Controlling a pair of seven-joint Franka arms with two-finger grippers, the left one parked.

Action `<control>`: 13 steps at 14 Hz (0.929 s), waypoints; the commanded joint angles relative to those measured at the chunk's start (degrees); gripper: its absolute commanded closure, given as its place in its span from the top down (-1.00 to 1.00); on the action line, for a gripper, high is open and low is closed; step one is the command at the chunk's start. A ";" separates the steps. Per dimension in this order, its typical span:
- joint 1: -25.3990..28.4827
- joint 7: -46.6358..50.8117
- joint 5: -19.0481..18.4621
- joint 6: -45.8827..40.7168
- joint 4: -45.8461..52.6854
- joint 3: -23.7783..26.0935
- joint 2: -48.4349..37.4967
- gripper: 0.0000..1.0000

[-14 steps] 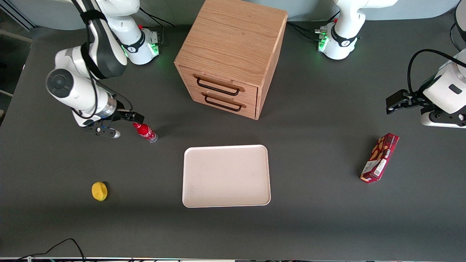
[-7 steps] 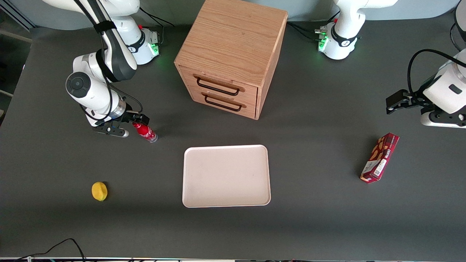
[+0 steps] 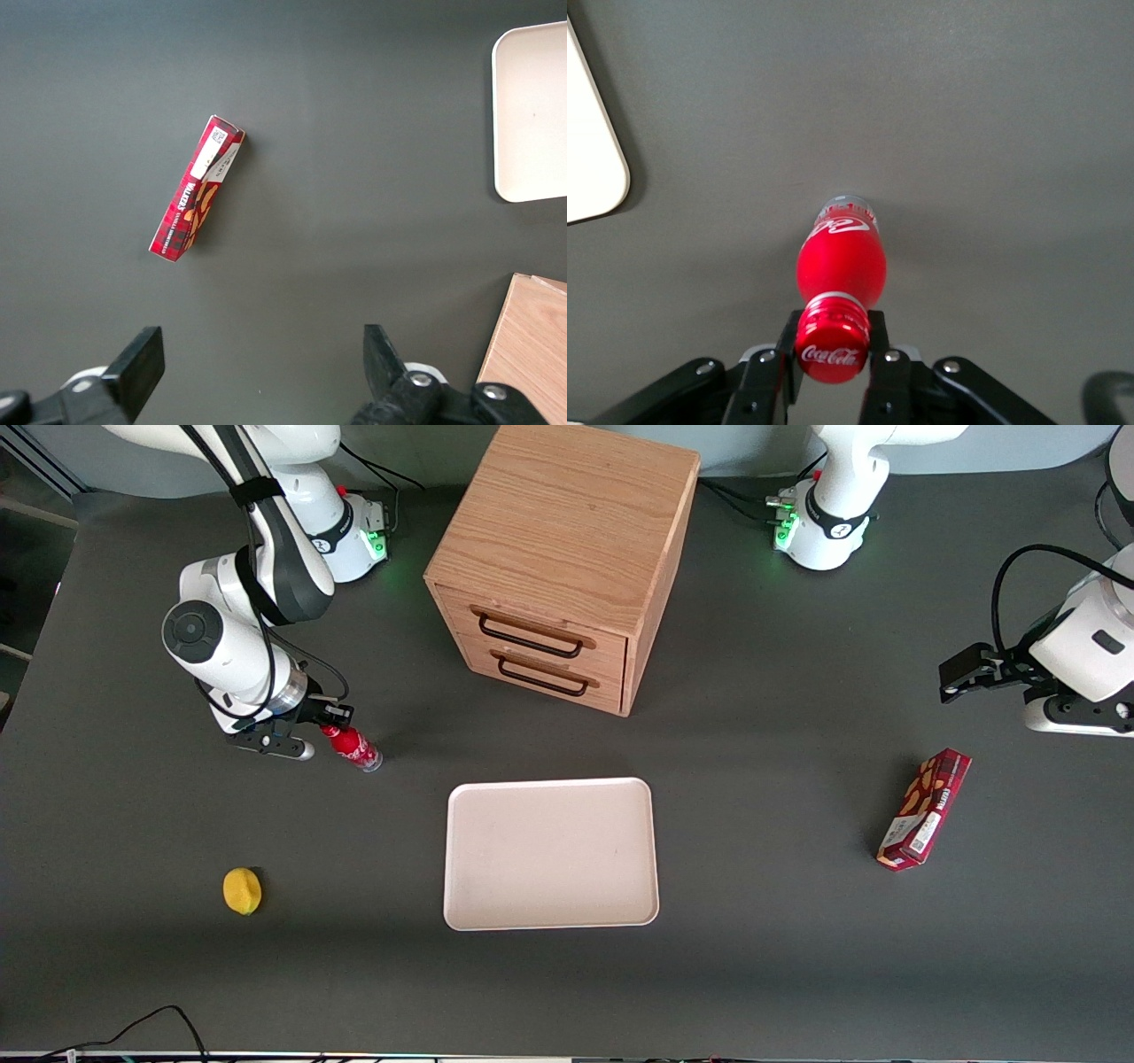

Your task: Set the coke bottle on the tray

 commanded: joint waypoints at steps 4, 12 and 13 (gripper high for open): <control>-0.37 -3.10 -1.14 -23.21 19.28 -0.68 -3.14 -1.00; 2.61 14.34 -1.22 -48.40 65.88 5.10 19.85 -1.00; 3.66 19.00 -1.92 -48.24 69.32 6.42 23.63 -1.00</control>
